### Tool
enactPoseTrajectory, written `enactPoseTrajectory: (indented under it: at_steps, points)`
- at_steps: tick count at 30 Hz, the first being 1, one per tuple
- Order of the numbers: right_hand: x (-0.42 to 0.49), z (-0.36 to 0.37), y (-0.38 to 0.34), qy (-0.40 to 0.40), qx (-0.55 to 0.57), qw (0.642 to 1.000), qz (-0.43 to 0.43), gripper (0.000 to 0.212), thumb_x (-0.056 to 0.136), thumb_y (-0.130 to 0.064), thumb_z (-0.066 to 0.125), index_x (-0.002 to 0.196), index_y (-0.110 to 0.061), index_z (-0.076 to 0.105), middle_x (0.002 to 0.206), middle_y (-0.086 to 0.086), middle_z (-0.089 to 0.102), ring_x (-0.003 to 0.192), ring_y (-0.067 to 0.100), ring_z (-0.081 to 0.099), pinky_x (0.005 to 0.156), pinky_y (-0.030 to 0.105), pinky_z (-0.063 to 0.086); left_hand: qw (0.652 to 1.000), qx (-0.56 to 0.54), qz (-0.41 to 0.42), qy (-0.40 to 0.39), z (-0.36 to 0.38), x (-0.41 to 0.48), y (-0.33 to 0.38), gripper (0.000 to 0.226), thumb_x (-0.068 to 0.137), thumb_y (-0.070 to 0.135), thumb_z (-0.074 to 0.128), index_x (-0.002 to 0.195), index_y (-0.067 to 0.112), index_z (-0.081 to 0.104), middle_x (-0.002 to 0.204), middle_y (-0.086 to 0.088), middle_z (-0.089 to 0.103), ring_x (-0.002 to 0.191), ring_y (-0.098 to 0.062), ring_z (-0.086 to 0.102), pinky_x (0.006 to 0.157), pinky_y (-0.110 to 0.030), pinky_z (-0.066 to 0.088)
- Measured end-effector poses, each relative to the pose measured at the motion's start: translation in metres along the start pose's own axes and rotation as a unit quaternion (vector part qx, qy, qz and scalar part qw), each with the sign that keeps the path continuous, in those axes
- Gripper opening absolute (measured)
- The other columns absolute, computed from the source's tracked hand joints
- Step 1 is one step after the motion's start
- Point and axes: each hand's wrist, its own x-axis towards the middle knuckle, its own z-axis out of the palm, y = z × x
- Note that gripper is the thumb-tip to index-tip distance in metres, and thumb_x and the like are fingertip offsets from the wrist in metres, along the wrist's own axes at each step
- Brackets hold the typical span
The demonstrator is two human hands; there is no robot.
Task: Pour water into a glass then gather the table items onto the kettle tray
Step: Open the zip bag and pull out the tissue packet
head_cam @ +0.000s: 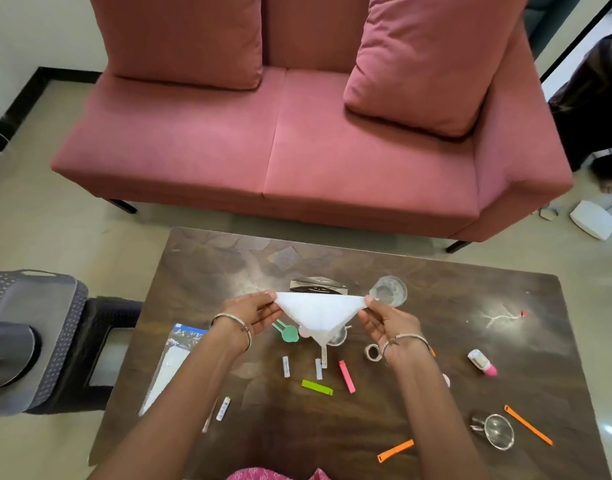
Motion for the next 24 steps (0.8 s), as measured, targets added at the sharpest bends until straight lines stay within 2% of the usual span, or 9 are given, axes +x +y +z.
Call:
enactPoseTrajectory:
  at_steps: [2,6,8,11,15,19,22,24]
  points:
    - [0.030,0.010,0.004,0.021,0.015,0.999,0.043,0.009,0.083,0.008,0.070,0.083,0.004,0.062,0.056,0.010,0.070,0.046,0.015,0.068,0.044,0.022,0.056,1.000,0.014,-0.023,0.000,0.007,0.030,0.006,0.003,0.087,-0.003,0.063,0.085,-0.002,0.062,0.058,-0.008,0.071,0.050,-0.013,0.068,0.061,-0.031,0.061]
    - [0.088,0.024,0.015,0.043,0.054,0.992,0.109,0.011,0.090,0.005,0.063,0.079,0.003,0.059,0.048,0.010,0.066,0.038,0.013,0.064,0.040,0.021,0.054,0.998,0.030,-0.059,0.011,0.020,0.087,0.010,0.009,0.089,-0.003,0.061,0.081,0.000,0.059,0.053,-0.006,0.068,0.047,-0.011,0.066,0.069,-0.029,0.055]
    - [0.113,0.027,0.020,0.047,0.069,0.988,0.130,0.014,0.092,0.003,0.060,0.078,0.003,0.058,0.047,0.009,0.065,0.036,0.012,0.062,0.041,0.019,0.054,0.997,0.034,-0.072,0.017,0.025,0.112,0.009,0.011,0.089,-0.002,0.060,0.080,0.001,0.058,0.058,-0.008,0.068,0.050,-0.011,0.066,0.072,-0.030,0.055]
    - [0.148,0.028,0.027,0.059,0.096,0.981,0.156,0.015,0.095,0.002,0.057,0.080,0.003,0.056,0.046,0.011,0.064,0.035,0.013,0.062,0.043,0.020,0.053,0.995,0.047,-0.091,0.020,0.031,0.145,0.002,0.013,0.091,-0.001,0.058,0.080,0.003,0.057,0.074,-0.009,0.064,0.062,-0.012,0.065,0.087,-0.032,0.053]
    - [0.185,0.028,0.038,0.078,0.112,0.977,0.165,0.018,0.098,0.002,0.051,0.081,0.001,0.054,0.044,0.012,0.063,0.034,0.014,0.062,0.039,0.020,0.053,0.992,0.064,-0.105,0.025,0.037,0.178,-0.005,0.014,0.093,-0.002,0.054,0.081,0.004,0.056,0.077,-0.010,0.064,0.049,-0.007,0.065,0.088,-0.032,0.052]
    - [0.210,0.027,0.048,0.104,0.125,0.974,0.157,0.020,0.098,0.003,0.050,0.079,0.002,0.053,0.042,0.012,0.061,0.033,0.015,0.061,0.038,0.020,0.052,0.990,0.062,-0.123,0.029,0.044,0.204,-0.012,0.012,0.094,-0.004,0.051,0.084,0.002,0.055,0.080,-0.011,0.063,0.067,-0.014,0.063,0.100,-0.037,0.048]
    - [0.225,0.025,0.053,0.124,0.125,0.972,0.153,0.019,0.097,0.006,0.051,0.079,0.003,0.054,0.041,0.012,0.061,0.033,0.015,0.061,0.036,0.021,0.052,0.988,0.068,-0.133,0.031,0.046,0.216,-0.016,0.007,0.095,-0.003,0.050,0.095,0.000,0.056,0.093,-0.014,0.065,0.085,-0.020,0.064,0.093,-0.038,0.051]
    - [0.233,0.023,0.056,0.134,0.124,0.971,0.153,0.018,0.096,0.006,0.052,0.079,0.003,0.054,0.041,0.011,0.061,0.032,0.015,0.061,0.035,0.020,0.051,0.987,0.075,-0.136,0.033,0.046,0.221,-0.019,0.008,0.096,-0.003,0.049,0.094,0.001,0.056,0.093,-0.014,0.064,0.086,-0.020,0.064,0.091,-0.038,0.051]
